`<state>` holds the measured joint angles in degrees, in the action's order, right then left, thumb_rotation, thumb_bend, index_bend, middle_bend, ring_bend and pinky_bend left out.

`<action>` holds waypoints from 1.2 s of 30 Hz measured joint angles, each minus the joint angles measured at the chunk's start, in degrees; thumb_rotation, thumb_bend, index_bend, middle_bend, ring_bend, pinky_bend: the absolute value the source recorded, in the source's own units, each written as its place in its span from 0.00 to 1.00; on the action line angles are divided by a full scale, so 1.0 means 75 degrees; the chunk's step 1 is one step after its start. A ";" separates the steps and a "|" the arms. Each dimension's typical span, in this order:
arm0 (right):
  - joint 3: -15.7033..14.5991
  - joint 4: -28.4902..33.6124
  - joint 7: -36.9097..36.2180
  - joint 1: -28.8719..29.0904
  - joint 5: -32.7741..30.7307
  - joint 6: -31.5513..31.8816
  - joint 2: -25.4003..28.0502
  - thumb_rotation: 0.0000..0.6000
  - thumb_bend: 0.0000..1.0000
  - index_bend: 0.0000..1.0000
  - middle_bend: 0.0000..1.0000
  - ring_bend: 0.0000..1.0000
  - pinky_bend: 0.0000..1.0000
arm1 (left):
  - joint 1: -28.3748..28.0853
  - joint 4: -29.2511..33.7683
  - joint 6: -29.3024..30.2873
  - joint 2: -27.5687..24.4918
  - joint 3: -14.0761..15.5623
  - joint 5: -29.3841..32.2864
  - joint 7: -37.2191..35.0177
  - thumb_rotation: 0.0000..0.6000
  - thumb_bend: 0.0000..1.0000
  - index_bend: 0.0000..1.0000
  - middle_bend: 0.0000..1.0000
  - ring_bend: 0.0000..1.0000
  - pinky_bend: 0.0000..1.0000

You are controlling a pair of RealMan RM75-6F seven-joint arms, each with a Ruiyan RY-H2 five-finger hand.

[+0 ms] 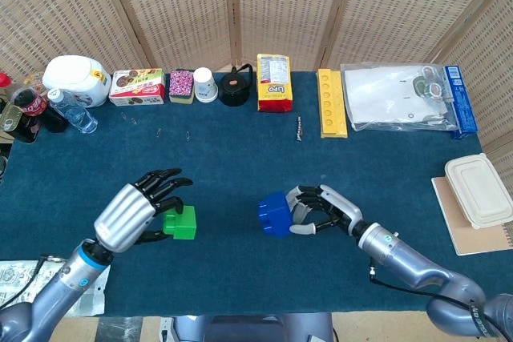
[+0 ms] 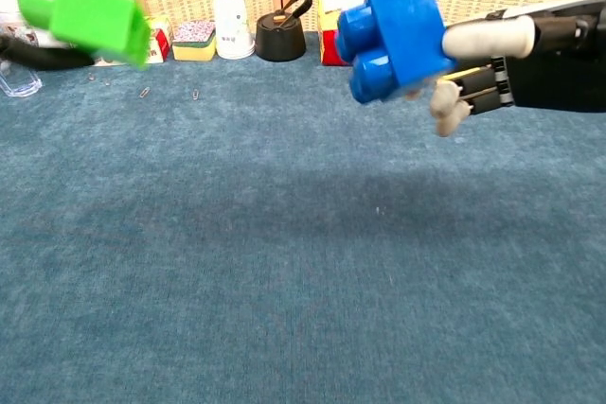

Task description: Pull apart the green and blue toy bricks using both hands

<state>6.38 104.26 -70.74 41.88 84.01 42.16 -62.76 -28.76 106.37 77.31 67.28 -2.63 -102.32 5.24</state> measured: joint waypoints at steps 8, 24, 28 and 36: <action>-0.0136 -0.0229 0.3935 0.0006 -0.1267 0.0273 -0.0471 0.87 0.19 0.57 0.50 0.43 0.36 | -0.0006 -0.0231 -0.0888 -0.0530 0.0255 0.0536 0.0360 1.00 0.32 0.69 0.30 0.19 0.27; -0.0401 -0.1237 1.0873 0.0100 -0.3598 0.2112 -0.2774 0.86 0.18 0.40 0.37 0.28 0.27 | -0.0473 -0.1261 -0.1718 0.0661 -0.0054 0.1290 0.0668 1.00 0.32 0.69 0.30 0.19 0.24; -0.0373 -0.1314 1.1193 0.0075 -0.3662 0.2324 -0.2920 0.86 0.18 0.22 0.28 0.23 0.24 | -0.0645 -0.1435 -0.1920 0.0973 -0.0150 0.1409 0.0803 1.00 0.31 0.69 0.29 0.18 0.24; -0.0314 -0.0461 1.1178 -0.0271 -0.2922 0.2861 -0.2229 0.86 0.18 0.11 0.22 0.21 0.22 | -0.1030 -0.1680 -0.2503 0.1468 -0.0369 0.1991 0.1277 1.00 0.17 0.32 0.15 0.04 0.17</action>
<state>4.03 100.80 13.09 39.85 62.09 63.62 -79.48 -36.49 93.77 58.54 78.29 -5.41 -87.39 14.81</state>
